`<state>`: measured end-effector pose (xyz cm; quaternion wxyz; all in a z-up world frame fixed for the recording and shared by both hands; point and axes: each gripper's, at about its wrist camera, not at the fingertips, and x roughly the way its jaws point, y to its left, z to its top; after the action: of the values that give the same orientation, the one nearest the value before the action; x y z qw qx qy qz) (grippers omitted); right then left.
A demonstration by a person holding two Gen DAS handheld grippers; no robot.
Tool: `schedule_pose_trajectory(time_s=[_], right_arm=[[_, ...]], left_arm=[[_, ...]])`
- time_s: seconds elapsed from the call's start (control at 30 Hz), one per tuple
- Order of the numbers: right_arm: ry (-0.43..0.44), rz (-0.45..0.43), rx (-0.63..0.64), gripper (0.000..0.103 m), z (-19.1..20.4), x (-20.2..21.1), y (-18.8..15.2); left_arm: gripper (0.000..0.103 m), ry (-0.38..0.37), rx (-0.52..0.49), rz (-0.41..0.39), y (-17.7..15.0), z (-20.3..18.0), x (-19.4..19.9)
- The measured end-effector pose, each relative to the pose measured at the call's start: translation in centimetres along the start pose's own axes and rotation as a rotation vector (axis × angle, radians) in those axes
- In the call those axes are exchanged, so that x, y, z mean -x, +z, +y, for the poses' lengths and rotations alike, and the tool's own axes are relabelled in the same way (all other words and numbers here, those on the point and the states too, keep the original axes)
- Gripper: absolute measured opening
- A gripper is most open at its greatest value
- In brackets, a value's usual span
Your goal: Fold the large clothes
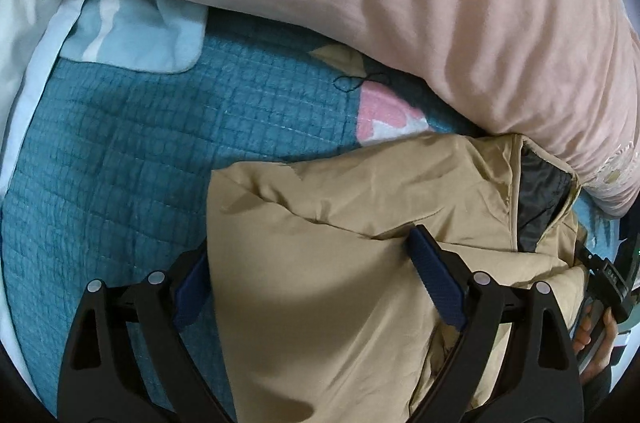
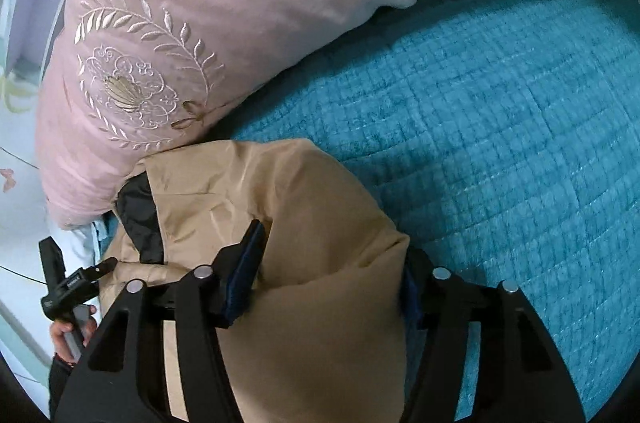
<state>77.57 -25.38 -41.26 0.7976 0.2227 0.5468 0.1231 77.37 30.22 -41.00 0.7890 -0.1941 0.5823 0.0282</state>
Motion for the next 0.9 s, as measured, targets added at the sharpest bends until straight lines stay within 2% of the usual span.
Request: schedule_pose_trajectory(time_s=[0.1,0.2,0.3,0.33,0.37,0.43,0.53,0.77,0.9], right_arm=[[-0.026,-0.004,0.020,0.042,0.2,0.0,-0.1],[-0.045,-0.011,0.050,0.027,0.4,0.3,-0.3],[-0.055,-0.032,0.088,0.018,0.6,1.2,-0.8],[-0.052,-0.037,0.102,0.015,0.9,1.4,-0.9],[-0.049,-0.046,0.117,0.014,1.4,1.7,-1.2],[-0.046,-0.065,0.143,0.014,2.5,2.2,-1.6],[-0.032,-0.097,0.162,0.013,3.9,3.2,-2.3],[0.016,-0.157,0.196,0.012,5.1,7.2,-3.5],[0.047,-0.186,0.197,0.012,5.1,10.2,-4.9]], left_arm=[[0.087,0.006,-0.016,-0.007,0.0,-0.3,0.0],[0.078,0.022,-0.029,-0.013,0.4,-1.2,0.0],[0.060,0.037,-0.058,-0.020,0.1,-1.5,0.9],[0.046,0.023,-0.077,-0.015,0.1,-1.9,1.0],[0.044,0.023,-0.094,-0.010,-0.2,-2.0,1.2],[0.025,0.036,-0.138,-0.019,-0.6,-2.9,1.7],[0.019,0.025,-0.162,-0.054,-1.1,-3.9,3.1],[0.018,-0.029,-0.249,-0.164,-4.1,-5.7,8.8],[0.018,-0.078,-0.259,-0.227,-6.2,-4.8,11.9]])
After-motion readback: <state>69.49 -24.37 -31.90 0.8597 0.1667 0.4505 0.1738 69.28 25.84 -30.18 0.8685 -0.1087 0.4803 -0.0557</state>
